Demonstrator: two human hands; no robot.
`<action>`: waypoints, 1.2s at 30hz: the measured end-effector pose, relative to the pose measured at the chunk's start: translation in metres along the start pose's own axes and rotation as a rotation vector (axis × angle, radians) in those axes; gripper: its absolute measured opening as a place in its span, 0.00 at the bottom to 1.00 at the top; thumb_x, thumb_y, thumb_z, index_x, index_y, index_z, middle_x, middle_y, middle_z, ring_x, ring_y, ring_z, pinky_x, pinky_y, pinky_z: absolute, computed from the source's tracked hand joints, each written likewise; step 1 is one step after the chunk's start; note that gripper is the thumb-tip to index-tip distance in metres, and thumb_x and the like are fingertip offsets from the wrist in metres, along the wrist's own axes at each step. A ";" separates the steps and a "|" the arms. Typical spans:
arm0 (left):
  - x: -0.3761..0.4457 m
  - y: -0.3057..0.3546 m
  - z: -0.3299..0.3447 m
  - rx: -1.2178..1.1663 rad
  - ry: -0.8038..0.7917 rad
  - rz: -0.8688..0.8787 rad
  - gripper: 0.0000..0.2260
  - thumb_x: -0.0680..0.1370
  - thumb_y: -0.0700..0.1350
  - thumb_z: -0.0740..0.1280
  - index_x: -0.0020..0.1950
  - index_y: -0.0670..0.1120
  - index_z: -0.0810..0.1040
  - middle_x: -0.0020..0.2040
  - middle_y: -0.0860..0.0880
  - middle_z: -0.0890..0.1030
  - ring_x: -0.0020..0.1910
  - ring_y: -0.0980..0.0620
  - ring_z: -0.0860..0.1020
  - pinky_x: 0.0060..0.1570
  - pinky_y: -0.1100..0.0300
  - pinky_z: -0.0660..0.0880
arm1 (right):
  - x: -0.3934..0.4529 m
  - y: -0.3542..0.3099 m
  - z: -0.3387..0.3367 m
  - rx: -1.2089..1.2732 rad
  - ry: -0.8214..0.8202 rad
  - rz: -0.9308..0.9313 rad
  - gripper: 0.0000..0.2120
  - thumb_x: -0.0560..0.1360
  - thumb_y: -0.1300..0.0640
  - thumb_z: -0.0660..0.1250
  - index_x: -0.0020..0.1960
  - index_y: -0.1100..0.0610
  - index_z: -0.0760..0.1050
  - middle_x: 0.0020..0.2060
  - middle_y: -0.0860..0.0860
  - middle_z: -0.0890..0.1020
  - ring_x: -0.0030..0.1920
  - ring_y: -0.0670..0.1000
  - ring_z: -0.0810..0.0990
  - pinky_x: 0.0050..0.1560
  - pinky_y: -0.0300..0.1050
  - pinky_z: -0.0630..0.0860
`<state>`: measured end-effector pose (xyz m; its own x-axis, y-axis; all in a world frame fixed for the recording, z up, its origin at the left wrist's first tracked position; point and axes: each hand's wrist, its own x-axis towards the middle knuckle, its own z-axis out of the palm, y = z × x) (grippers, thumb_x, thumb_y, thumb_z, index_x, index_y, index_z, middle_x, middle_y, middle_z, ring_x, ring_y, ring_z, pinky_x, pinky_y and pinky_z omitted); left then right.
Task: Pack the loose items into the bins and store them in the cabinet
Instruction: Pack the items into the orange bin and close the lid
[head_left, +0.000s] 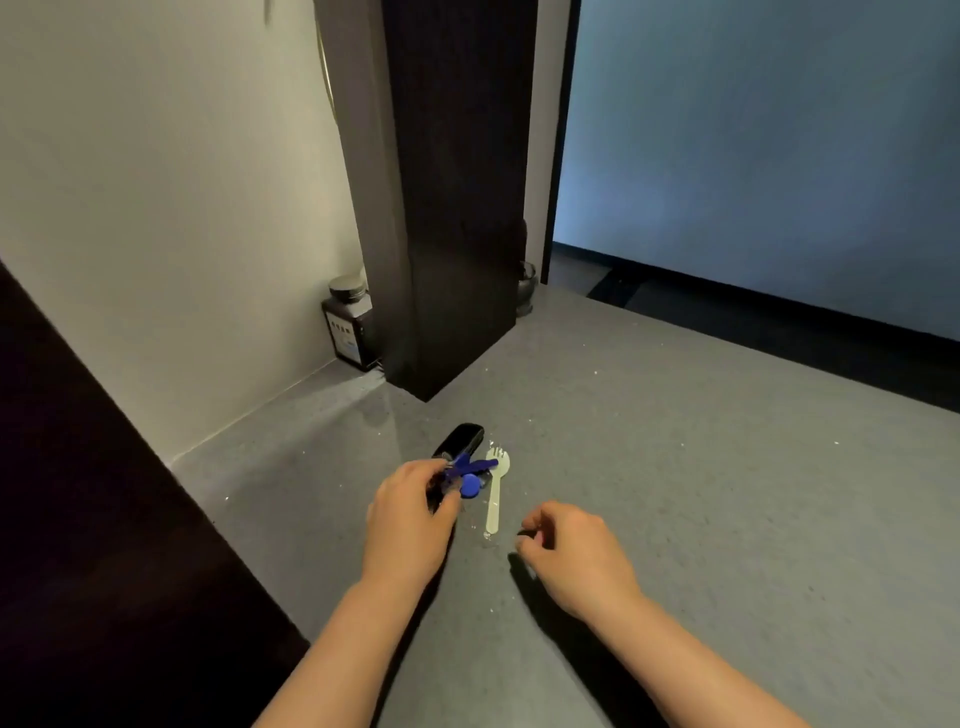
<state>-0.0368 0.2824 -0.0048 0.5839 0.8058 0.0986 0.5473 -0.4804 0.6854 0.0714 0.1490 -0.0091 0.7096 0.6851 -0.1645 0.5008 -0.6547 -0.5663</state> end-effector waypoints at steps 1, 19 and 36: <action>0.010 -0.002 0.001 0.003 0.008 -0.016 0.16 0.75 0.47 0.68 0.63 0.52 0.76 0.60 0.53 0.77 0.58 0.53 0.74 0.59 0.54 0.72 | 0.010 -0.005 0.003 -0.001 0.012 0.011 0.07 0.73 0.50 0.65 0.49 0.49 0.77 0.43 0.46 0.81 0.46 0.50 0.79 0.45 0.44 0.76; 0.040 -0.025 0.012 -0.029 0.006 0.099 0.03 0.74 0.46 0.70 0.41 0.53 0.80 0.43 0.56 0.77 0.44 0.56 0.76 0.42 0.59 0.72 | 0.056 -0.006 0.015 -0.066 0.074 0.226 0.05 0.71 0.52 0.65 0.44 0.53 0.75 0.46 0.53 0.82 0.49 0.57 0.80 0.42 0.44 0.72; -0.019 0.128 0.017 -0.337 -0.039 0.322 0.07 0.74 0.44 0.70 0.37 0.54 0.80 0.38 0.55 0.80 0.40 0.58 0.77 0.44 0.56 0.75 | -0.067 0.077 -0.121 0.116 0.554 0.265 0.03 0.69 0.54 0.66 0.38 0.53 0.74 0.30 0.46 0.77 0.37 0.51 0.76 0.32 0.43 0.67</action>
<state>0.0327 0.2000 0.0683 0.7180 0.6173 0.3216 0.1130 -0.5593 0.8212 0.1222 0.0147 0.0560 0.9697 0.2159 0.1144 0.2372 -0.7193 -0.6530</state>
